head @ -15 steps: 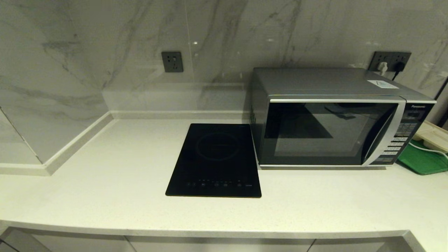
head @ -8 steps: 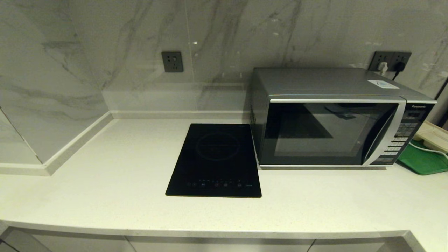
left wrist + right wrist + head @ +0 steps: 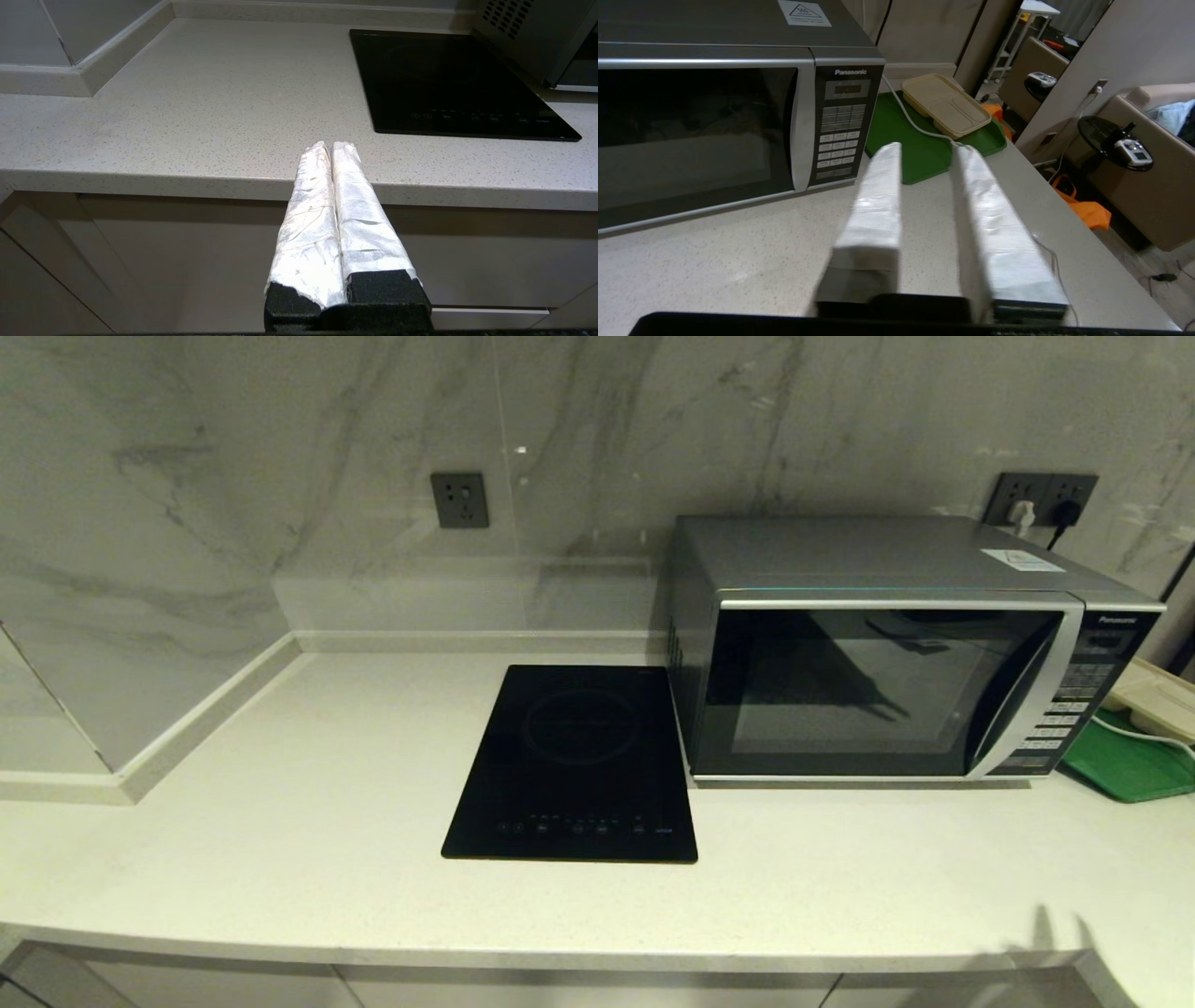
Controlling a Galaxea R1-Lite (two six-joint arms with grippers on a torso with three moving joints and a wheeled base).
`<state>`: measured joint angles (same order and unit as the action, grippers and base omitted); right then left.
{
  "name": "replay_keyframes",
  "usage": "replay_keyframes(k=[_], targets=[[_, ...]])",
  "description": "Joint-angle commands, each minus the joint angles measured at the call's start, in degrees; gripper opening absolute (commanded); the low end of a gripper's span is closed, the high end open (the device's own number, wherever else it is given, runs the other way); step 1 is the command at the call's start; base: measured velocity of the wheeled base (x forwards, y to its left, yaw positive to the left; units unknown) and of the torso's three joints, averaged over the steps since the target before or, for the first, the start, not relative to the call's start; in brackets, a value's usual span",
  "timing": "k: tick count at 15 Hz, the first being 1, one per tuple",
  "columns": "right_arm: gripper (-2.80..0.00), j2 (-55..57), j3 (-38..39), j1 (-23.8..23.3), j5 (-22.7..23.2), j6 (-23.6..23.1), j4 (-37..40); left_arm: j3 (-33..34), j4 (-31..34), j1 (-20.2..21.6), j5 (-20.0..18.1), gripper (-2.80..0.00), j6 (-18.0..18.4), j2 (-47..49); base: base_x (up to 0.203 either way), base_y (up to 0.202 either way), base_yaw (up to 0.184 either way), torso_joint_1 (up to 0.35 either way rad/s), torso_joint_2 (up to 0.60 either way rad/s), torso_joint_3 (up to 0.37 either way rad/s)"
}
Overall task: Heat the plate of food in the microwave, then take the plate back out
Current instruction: Open the microwave oven
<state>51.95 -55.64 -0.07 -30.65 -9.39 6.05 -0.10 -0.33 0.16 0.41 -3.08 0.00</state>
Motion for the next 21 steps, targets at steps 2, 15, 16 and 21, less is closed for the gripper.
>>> replay_keyframes(k=[2, 15, 16, 21], targets=[[0.00, 9.0, -0.6, 0.1, -1.9, -0.3, -0.7, 0.0, 0.0, 0.0, 0.0, -2.80, -0.1, 0.0, 0.000, 0.000, 0.000, 0.000, 0.00, 0.000], [0.00, 44.3, -9.5, 10.9, -27.4, -2.7, -23.4, 0.0, 0.0, 0.0, 0.0, -2.80, -0.1, 0.0, 0.000, 0.000, 0.000, 0.000, 0.00, 0.000], [0.00, 46.1, -10.2, 11.2, -31.5, -2.5, -28.4, 0.0, 0.0, 0.0, 0.0, -2.80, -0.1, 0.0, 0.000, 0.000, 0.000, 0.000, 0.00, 0.000], [0.00, 48.4, -4.5, 10.5, -33.4, 0.8, -31.8, 0.0, 0.0, 0.0, 0.0, -2.80, -0.1, 0.0, 0.000, 0.000, 0.000, 0.000, 0.00, 0.000]])
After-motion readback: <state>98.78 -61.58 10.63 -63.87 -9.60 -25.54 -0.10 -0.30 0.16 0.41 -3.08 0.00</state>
